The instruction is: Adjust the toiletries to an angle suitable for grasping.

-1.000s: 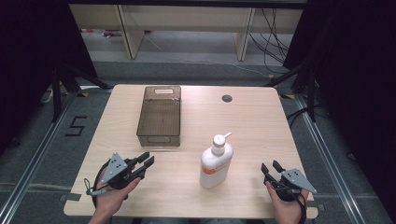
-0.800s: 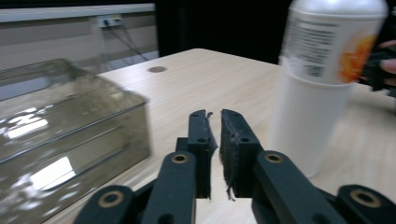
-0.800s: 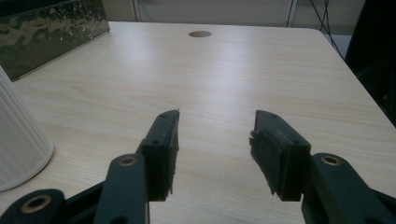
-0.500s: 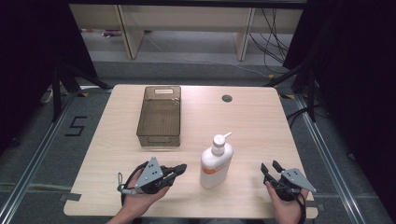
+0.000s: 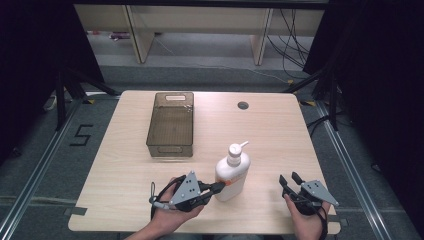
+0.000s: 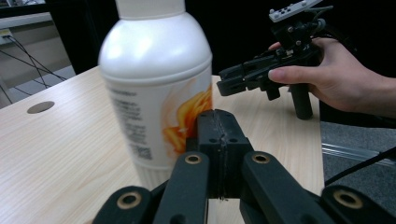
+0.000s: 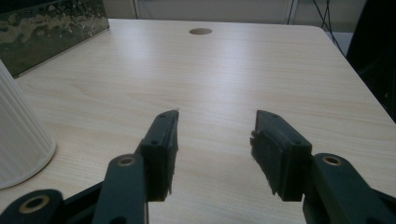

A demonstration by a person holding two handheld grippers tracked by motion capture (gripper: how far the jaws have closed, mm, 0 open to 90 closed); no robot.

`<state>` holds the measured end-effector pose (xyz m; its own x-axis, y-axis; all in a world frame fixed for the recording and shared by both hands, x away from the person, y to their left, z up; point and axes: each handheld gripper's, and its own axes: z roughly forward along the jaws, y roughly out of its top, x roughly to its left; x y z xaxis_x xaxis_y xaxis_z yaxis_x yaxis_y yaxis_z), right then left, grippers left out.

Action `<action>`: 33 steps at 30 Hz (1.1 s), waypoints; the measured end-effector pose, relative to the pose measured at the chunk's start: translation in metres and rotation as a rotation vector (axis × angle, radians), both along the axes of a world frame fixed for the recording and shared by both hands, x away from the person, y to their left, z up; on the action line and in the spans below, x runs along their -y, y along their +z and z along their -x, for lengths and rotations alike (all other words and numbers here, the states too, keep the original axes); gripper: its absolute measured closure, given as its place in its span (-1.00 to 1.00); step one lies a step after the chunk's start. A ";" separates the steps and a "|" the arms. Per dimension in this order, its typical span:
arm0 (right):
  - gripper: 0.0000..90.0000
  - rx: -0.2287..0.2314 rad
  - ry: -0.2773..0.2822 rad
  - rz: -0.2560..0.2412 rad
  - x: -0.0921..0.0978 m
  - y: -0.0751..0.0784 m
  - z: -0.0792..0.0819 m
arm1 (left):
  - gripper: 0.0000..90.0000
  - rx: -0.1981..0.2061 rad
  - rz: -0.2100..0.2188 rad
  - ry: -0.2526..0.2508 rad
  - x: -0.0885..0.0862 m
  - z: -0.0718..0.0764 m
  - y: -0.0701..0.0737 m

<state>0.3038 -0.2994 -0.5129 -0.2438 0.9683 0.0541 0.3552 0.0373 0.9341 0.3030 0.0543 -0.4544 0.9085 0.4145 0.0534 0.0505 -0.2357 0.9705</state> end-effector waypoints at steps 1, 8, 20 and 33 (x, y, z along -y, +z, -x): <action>0.13 0.001 0.001 0.001 0.000 0.000 0.000 | 1.00 0.005 -0.006 -0.001 0.002 0.000 0.000; 0.13 0.001 0.017 -0.003 0.000 0.000 -0.001 | 1.00 0.019 -0.018 -0.001 0.014 0.000 0.000; 0.13 0.008 0.018 0.010 0.002 0.000 -0.001 | 1.00 0.036 -0.031 0.040 0.010 -0.008 0.003; 0.12 0.016 0.009 0.009 0.002 0.000 -0.001 | 1.00 0.023 -0.025 0.127 -0.002 -0.028 0.004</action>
